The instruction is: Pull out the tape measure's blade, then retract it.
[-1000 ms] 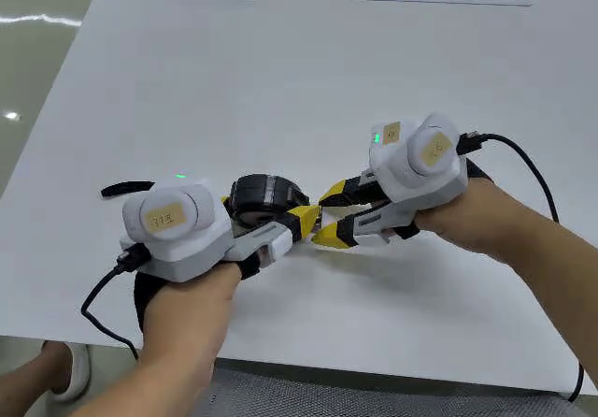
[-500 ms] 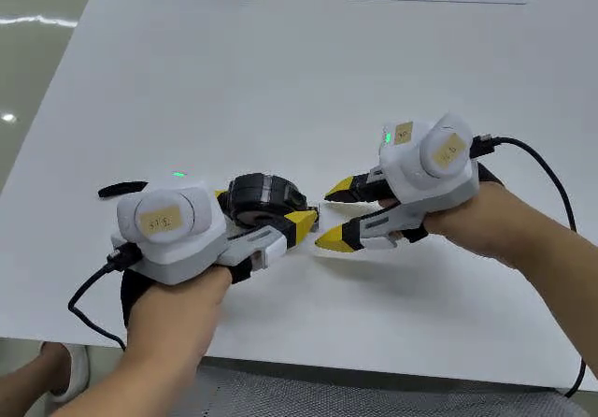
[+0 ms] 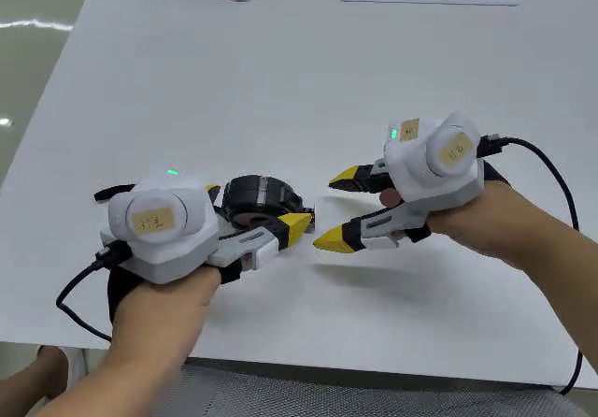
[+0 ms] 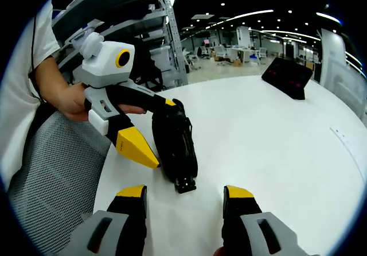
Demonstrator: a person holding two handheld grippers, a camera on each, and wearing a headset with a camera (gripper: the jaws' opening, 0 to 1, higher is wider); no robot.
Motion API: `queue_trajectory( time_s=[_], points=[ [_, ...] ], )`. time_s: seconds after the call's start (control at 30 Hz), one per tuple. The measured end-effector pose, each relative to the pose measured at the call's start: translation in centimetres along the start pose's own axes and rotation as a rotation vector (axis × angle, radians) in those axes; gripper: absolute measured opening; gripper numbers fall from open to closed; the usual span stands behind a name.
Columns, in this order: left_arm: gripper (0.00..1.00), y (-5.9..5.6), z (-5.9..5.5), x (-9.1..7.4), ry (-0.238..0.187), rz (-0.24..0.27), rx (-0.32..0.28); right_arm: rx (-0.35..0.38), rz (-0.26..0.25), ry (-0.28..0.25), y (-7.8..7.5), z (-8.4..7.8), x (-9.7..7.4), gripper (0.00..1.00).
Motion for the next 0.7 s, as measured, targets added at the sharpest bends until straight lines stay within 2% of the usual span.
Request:
queue_trajectory(
  time_s=[0.37, 0.47, 0.7],
  points=[
    [0.76, 0.5, 0.3, -0.7, 0.018, -0.005, 0.03, -0.007, -0.017, -0.006, 0.1, 0.1, -0.6, 0.55],
    [0.76, 0.7, 0.3, -1.1, 0.041, -0.014, 0.092, -0.025, -0.035, 0.003, 0.1, -0.3, -1.2, 0.57],
    [0.78, 1.0, 0.5, -1.8, 0.064, -0.048, 0.176, -0.036, -0.077, 0.005, -0.2, -0.5, -2.7, 0.66]
  ],
)
Point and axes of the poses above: the centre of the closed fingertips' face, and the gripper's own axes: x roughly forward along the fingers, y roughly to its left, z roughly out of its top, the point moved 1 cm from there along -x, roughly backward along the fingers, and after that the axes turned 8 degrees about -y, right-handed, at the moved point
